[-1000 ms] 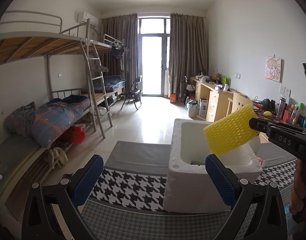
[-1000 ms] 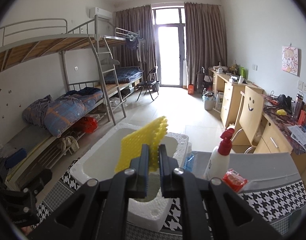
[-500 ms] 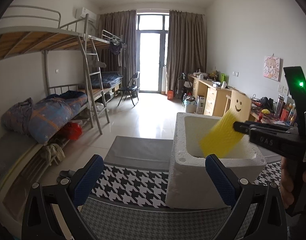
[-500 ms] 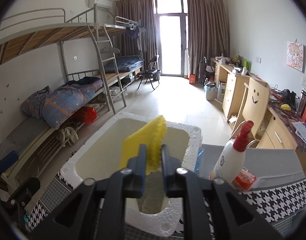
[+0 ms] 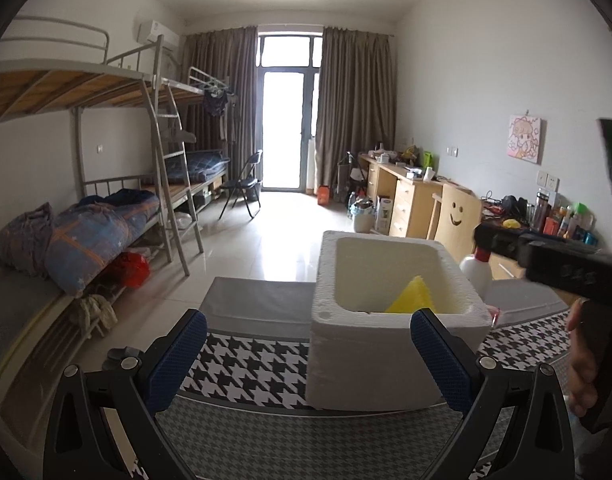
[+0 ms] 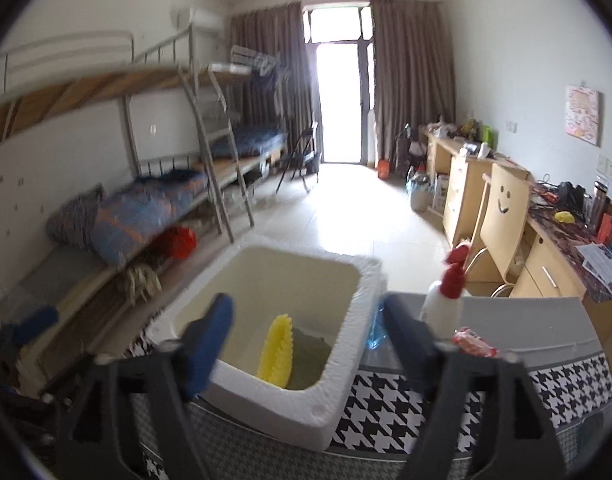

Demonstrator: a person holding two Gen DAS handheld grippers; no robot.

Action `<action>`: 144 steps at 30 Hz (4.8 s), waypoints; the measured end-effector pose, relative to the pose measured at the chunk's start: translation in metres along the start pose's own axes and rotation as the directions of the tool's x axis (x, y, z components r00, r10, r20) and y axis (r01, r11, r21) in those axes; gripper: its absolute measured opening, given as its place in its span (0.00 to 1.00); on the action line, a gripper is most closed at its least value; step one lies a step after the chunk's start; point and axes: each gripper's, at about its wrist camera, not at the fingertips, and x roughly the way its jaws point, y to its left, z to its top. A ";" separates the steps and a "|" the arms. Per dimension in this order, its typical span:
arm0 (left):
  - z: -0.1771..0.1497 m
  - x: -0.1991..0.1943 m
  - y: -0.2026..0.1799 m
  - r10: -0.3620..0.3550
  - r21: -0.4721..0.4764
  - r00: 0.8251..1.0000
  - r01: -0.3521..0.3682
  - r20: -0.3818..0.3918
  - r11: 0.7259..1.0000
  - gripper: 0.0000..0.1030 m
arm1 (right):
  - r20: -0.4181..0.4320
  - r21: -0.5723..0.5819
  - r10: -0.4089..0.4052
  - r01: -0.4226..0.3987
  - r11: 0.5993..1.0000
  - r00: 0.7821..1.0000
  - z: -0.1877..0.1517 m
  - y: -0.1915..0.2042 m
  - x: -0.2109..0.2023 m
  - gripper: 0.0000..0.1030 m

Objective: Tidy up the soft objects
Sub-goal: 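Open the left gripper to drop the sock while the right gripper drops the sleeve into the box, then move both grippers back toward the remaining mask and wipe pack, then lower the left gripper onto the green wet-wipe pack and close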

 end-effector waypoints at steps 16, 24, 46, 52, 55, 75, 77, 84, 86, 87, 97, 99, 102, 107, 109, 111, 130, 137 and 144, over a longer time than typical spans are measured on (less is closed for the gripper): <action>0.002 -0.014 -0.050 -0.050 0.028 0.998 0.050 0.024 0.998 0.99 | 0.088 0.000 -0.002 0.002 1.000 0.996 -0.020 -0.032 -0.049 0.91; 0.002 -0.024 -0.074 -0.109 0.049 0.993 0.106 0.043 0.993 0.99 | 0.123 0.016 -0.029 0.027 1.000 0.992 -0.032 -0.054 -0.079 0.91; -0.018 -0.046 -0.131 -0.249 0.110 0.968 0.244 0.042 0.964 0.99 | 0.176 0.047 -0.136 0.130 0.990 0.975 -0.077 -0.095 -0.138 0.91; -0.030 -0.049 -0.144 -0.289 0.121 0.957 0.284 0.027 0.951 0.99 | 0.176 0.047 -0.154 0.148 0.988 0.972 -0.091 -0.098 -0.143 0.91; -0.036 -0.050 -0.148 -0.296 0.131 0.955 0.290 0.024 0.948 0.99 | 0.173 0.051 -0.169 0.163 0.985 0.970 -0.097 -0.101 -0.145 0.91; -0.065 -0.044 -0.162 -0.353 0.134 0.935 0.352 -0.019 0.926 0.99 | 0.136 0.135 -0.249 0.231 0.964 0.959 -0.136 -0.123 -0.157 0.91; -0.068 -0.043 -0.165 -0.362 0.139 0.932 0.363 -0.032 0.922 0.99 | 0.132 0.136 -0.250 0.233 0.963 0.959 -0.138 -0.124 -0.157 0.91; -0.080 -0.040 -0.177 -0.380 0.154 0.922 0.386 -0.069 0.909 0.99 | 0.103 0.146 -0.278 0.262 0.954 0.955 -0.149 -0.130 -0.155 0.91; -0.084 -0.038 -0.181 -0.383 0.162 0.920 0.392 -0.085 0.905 0.99 | 0.099 0.151 -0.286 0.270 0.951 0.953 -0.153 -0.132 -0.156 0.91; -0.086 -0.037 -0.182 -0.383 0.167 0.919 0.393 -0.091 0.904 0.99 | 0.097 0.155 -0.291 0.274 0.949 0.952 -0.155 -0.133 -0.157 0.91; -0.098 -0.029 -0.193 -0.389 0.188 0.910 0.410 -0.141 0.892 0.99 | 0.060 0.187 -0.311 0.296 0.937 0.948 -0.165 -0.145 -0.156 0.91; -0.101 -0.027 -0.196 -0.392 0.195 0.907 0.417 -0.156 0.888 0.99 | 0.060 0.199 -0.327 0.309 0.930 0.943 -0.168 -0.147 -0.157 0.91; -0.106 -0.022 -0.199 -0.386 0.196 0.906 0.416 -0.177 0.888 0.99 | 0.047 0.202 -0.332 0.317 0.927 0.942 -0.173 -0.150 -0.155 0.91; -0.115 -0.013 -0.206 -0.364 0.198 0.904 0.408 -0.224 0.891 0.99 | 0.012 0.199 -0.331 0.322 0.925 0.943 -0.182 -0.154 -0.150 0.91; -0.118 -0.008 -0.209 -0.348 0.205 0.906 0.398 -0.241 0.894 0.99 | 0.007 0.195 -0.333 0.325 0.925 0.943 -0.185 -0.154 -0.149 0.91; -0.121 -0.003 -0.212 -0.338 0.206 0.904 0.394 -0.260 0.896 0.99 | 0.001 0.192 -0.337 0.331 0.924 0.941 -0.187 -0.155 -0.149 0.91; -0.148 0.028 -0.231 -0.323 0.196 0.846 0.434 -0.424 0.879 0.81 | -0.087 0.218 -0.328 0.339 0.915 0.941 -0.207 -0.172 -0.132 0.91; -0.155 0.033 -0.236 -0.323 0.204 0.829 0.451 -0.457 0.869 0.66 | -0.127 0.228 -0.307 0.329 0.916 0.943 -0.214 -0.176 -0.122 0.91; -0.162 0.037 -0.238 -0.345 0.190 0.799 0.486 -0.492 0.853 0.36 | -0.136 0.232 -0.306 0.331 0.915 0.942 -0.217 -0.175 -0.120 0.91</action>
